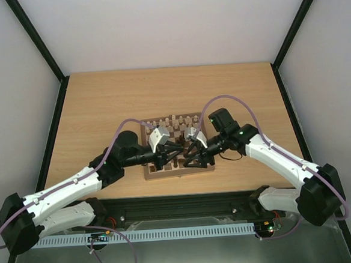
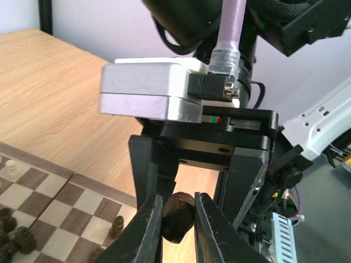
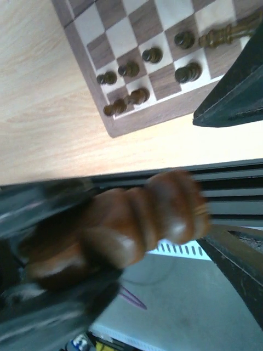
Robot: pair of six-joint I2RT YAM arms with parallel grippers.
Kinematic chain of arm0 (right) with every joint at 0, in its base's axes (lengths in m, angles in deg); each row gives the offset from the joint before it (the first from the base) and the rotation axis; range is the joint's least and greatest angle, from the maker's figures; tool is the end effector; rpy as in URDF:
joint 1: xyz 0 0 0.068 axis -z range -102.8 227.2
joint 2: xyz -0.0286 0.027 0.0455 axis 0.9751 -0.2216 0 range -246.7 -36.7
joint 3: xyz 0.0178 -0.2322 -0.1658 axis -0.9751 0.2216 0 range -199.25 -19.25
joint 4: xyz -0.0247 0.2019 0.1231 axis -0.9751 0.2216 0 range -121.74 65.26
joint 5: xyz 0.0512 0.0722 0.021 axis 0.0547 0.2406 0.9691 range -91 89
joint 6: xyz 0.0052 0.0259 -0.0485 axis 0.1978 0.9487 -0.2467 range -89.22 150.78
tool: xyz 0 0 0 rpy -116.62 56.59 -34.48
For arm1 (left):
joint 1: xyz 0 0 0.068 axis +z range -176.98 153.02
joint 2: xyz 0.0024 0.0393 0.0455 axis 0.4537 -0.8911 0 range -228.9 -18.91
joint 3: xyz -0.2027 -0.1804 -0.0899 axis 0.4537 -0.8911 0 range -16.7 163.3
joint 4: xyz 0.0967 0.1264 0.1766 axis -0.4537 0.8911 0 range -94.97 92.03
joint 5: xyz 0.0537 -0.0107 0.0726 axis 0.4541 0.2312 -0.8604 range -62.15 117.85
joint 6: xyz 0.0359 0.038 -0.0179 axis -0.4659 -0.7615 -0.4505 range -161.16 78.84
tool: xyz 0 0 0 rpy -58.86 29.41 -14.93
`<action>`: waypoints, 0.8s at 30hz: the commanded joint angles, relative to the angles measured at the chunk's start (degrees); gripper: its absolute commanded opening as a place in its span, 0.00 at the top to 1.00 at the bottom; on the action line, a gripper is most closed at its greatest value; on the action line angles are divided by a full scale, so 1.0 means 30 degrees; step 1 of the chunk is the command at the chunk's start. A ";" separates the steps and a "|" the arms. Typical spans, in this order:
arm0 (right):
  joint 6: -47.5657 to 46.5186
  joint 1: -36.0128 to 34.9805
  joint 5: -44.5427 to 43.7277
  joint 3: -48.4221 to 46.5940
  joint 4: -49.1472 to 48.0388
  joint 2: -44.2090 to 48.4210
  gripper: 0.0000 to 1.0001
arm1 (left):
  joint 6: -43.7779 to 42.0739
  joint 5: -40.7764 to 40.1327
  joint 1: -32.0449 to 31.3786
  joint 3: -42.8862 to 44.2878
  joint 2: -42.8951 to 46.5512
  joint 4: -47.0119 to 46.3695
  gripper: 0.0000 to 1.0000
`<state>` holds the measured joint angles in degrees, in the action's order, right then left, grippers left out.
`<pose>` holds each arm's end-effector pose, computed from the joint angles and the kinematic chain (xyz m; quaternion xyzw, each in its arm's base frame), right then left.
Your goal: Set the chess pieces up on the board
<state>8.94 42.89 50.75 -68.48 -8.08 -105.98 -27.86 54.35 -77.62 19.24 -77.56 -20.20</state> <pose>0.1643 0.1478 0.2870 -0.5407 0.6493 0.4373 0.3081 0.1190 -0.1715 0.3071 0.3774 0.6449 -0.4860 0.4534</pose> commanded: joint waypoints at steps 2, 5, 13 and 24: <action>-0.0046 0.0903 -0.1646 0.0594 -0.0474 0.1082 0.48 | -0.0200 -0.2111 -0.0130 0.1521 0.0446 0.3896 0.88; 0.0298 0.1368 -0.2981 0.0816 -0.0973 0.1176 0.45 | -0.0431 -0.2966 -0.0123 0.1868 0.0224 0.5563 0.88; 0.1274 0.2605 -0.7598 0.1044 -0.2444 0.1382 0.42 | -0.0955 -0.4563 -0.0214 0.2852 -0.1724 0.7681 0.89; 0.0359 0.3610 -0.8350 0.1153 -0.1589 -0.0847 0.51 | -0.1375 -0.5148 -0.1269 0.4168 -0.3942 0.7454 0.89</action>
<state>11.67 54.08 25.07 -65.62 -15.14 -105.01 -31.38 40.15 -80.59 30.13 -89.82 1.90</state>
